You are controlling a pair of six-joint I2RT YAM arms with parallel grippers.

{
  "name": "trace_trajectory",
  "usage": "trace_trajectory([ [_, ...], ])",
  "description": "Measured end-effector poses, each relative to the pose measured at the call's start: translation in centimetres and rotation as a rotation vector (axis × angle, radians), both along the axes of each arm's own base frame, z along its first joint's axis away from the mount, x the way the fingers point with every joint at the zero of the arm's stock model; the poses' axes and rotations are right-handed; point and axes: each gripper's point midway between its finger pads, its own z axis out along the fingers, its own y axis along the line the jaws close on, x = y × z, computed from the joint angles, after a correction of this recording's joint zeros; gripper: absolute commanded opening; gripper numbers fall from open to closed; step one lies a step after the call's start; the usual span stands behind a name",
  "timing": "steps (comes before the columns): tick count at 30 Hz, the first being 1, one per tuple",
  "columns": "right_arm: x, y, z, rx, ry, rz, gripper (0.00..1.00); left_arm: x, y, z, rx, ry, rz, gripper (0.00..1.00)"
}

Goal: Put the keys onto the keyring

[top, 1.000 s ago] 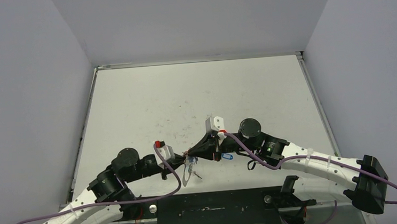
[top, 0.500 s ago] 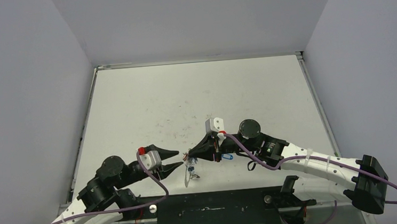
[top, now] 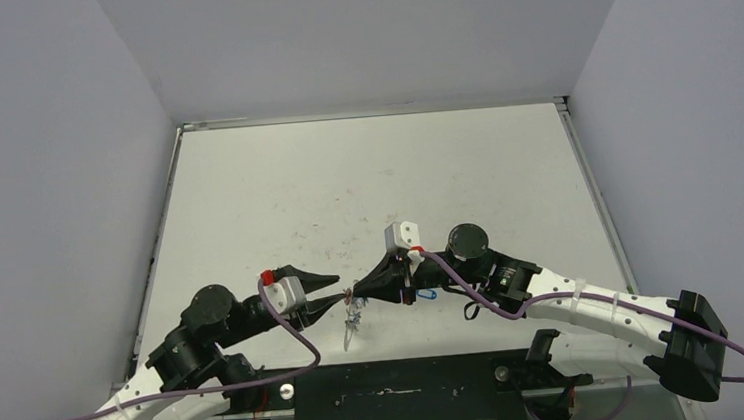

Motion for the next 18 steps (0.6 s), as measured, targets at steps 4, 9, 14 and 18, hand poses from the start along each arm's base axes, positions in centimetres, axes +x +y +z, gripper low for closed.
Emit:
trace_trajectory([
  [4, 0.0, 0.0, 0.0, 0.0, 0.0, 0.002, 0.0, 0.1, -0.5, -0.3, 0.014, 0.008, -0.011, 0.26],
  [9, 0.0, 0.0, 0.0, -0.001, 0.0, 0.001, 0.0, -0.2, -1.2, -1.1, 0.042, 0.025, -0.054, 0.03],
  [14, 0.1, -0.1, -0.3, -0.01, 0.003, -0.004, 0.0, -0.3, -1.2, -1.4, 0.055, 0.027, -0.061, 0.0],
  [18, 0.1, -0.1, -0.3, -0.013, 0.005, -0.004, 0.0, -0.3, -1.2, -1.6, 0.063, 0.031, -0.063, 0.0],
])
